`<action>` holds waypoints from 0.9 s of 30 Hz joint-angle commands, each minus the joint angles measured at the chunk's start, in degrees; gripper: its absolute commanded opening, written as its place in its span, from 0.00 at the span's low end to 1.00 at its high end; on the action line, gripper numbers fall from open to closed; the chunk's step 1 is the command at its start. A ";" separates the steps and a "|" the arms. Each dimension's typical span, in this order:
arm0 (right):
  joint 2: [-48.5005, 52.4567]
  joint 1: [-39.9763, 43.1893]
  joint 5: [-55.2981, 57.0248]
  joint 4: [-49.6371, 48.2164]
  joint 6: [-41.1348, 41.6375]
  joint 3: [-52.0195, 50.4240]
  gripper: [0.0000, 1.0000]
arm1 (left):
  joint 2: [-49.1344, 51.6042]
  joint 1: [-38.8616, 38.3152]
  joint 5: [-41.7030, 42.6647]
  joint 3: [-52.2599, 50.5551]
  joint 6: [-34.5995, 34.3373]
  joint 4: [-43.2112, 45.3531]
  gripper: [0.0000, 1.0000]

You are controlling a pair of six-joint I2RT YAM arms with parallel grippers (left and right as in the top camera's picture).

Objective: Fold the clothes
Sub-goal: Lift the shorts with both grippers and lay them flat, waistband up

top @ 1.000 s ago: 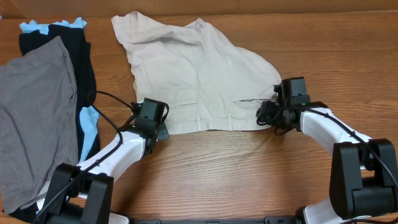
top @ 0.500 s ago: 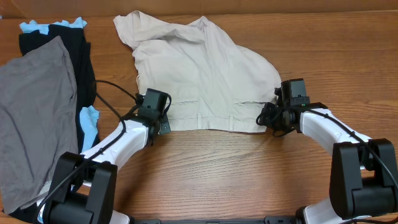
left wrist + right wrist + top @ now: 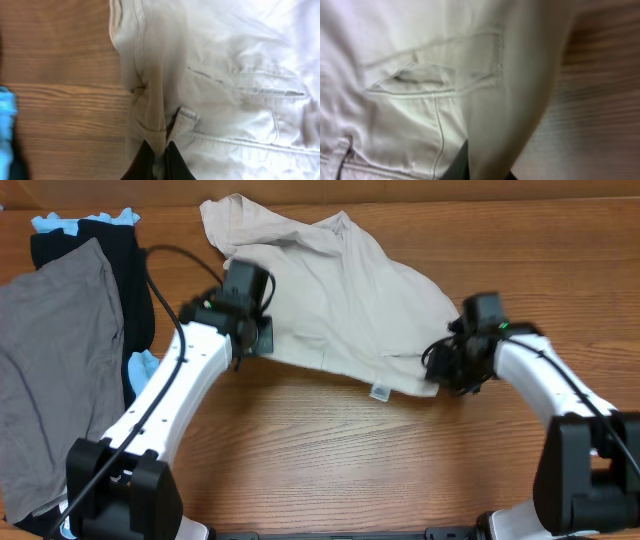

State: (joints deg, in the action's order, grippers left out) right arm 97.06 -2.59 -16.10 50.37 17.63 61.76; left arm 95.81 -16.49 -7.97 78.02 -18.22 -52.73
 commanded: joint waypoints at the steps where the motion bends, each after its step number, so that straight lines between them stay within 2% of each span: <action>1: -5.64 4.42 1.40 7.74 -5.86 12.59 0.04 | -0.37 1.42 -1.90 12.98 3.30 -4.98 0.04; 6: -6.29 10.34 0.59 23.30 -12.00 34.97 0.04 | -0.37 2.73 -1.90 31.67 5.03 -13.57 0.04; 11: -6.29 15.43 0.55 32.00 -12.13 56.00 0.04 | -0.37 3.85 -4.11 48.11 6.29 -18.88 0.04; 16: -6.29 19.02 0.57 38.56 -12.13 74.12 0.04 | -1.36 3.82 -11.63 62.20 6.73 -22.91 0.04; 23: -6.32 21.33 0.61 46.69 -13.18 90.60 0.04 | -5.84 3.82 -17.86 73.05 7.98 -27.43 0.04; 27: -10.36 21.46 0.57 46.66 -13.05 91.25 0.04 | -11.41 3.82 -19.67 73.79 7.96 -29.81 0.04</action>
State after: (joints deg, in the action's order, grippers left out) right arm 89.08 13.58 -30.26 97.36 6.94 151.74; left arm 89.76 -16.88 -3.20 149.62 -11.79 -81.62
